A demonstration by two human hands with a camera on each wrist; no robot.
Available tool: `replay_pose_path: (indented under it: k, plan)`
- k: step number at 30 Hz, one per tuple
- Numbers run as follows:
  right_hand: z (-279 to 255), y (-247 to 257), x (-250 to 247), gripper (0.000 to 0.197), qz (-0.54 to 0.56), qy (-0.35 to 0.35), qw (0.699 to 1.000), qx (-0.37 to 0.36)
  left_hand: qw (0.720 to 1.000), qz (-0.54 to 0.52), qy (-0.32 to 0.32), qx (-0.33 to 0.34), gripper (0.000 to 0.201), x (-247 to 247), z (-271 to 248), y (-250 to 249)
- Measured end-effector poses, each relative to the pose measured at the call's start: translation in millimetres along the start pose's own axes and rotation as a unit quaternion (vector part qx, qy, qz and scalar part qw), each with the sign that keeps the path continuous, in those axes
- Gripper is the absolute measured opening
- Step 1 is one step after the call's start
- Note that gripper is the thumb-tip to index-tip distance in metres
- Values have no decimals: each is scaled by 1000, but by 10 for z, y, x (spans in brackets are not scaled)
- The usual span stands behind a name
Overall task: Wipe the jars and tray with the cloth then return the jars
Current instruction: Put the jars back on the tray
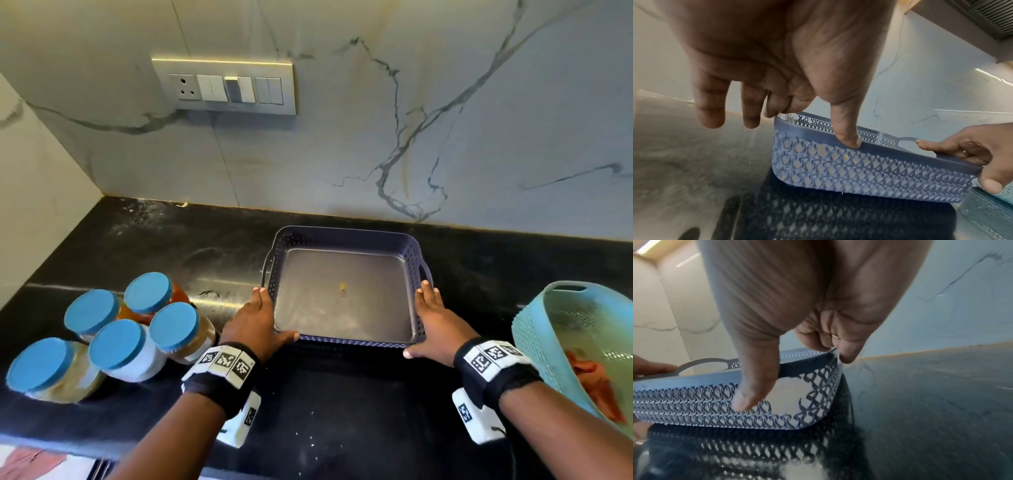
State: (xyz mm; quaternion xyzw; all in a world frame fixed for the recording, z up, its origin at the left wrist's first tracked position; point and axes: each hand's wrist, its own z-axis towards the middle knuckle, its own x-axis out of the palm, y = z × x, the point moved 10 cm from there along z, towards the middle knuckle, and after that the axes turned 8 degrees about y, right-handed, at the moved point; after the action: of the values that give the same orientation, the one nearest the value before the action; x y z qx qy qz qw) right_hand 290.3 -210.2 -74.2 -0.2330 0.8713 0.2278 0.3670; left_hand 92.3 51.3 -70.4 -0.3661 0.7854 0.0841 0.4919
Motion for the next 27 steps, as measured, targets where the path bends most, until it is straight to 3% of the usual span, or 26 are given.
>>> replay_pose_path:
  k: [4, 7, 11, 14, 17, 21, 24, 27]
  plan:
    - [-108, -10, -83, 133, -24, 4, 999, 46, 1000, 5, 2, 13, 117, -33, -31, -14]
    - [-207, 155, -337, 103, -37, -60, 996, 57, 999, -15, -11, 35, 99, -144, -158, -63]
    - [-257, 1153, -530, 57, -9, -153, 986, -71, 993, -35, -100, 42, 41, -500, -544, 120]
    - [-275, 2130, -434, 41, -15, -132, 972, -192, 985, -80, -150, 7, 36, -706, -848, 506]
    - [-308, 2903, -313, 39, -25, -107, 959, -260, 962, -183, -202, -33, 25, -906, -1161, 1035]
    - [-283, 3627, -177, 35, -27, -92, 944, -315, 938, -170, -279, -120, 28, -1182, -1599, 1738]
    - [-218, 3973, -57, 45, -79, -80, 940, -323, 945, -149, -245, -159, 39, -1093, -1638, 2138]
    - [-133, 4140, 102, 65, -105, -55, 940, -320, 962, -134, -186, -150, 55, -909, -1549, 2249]
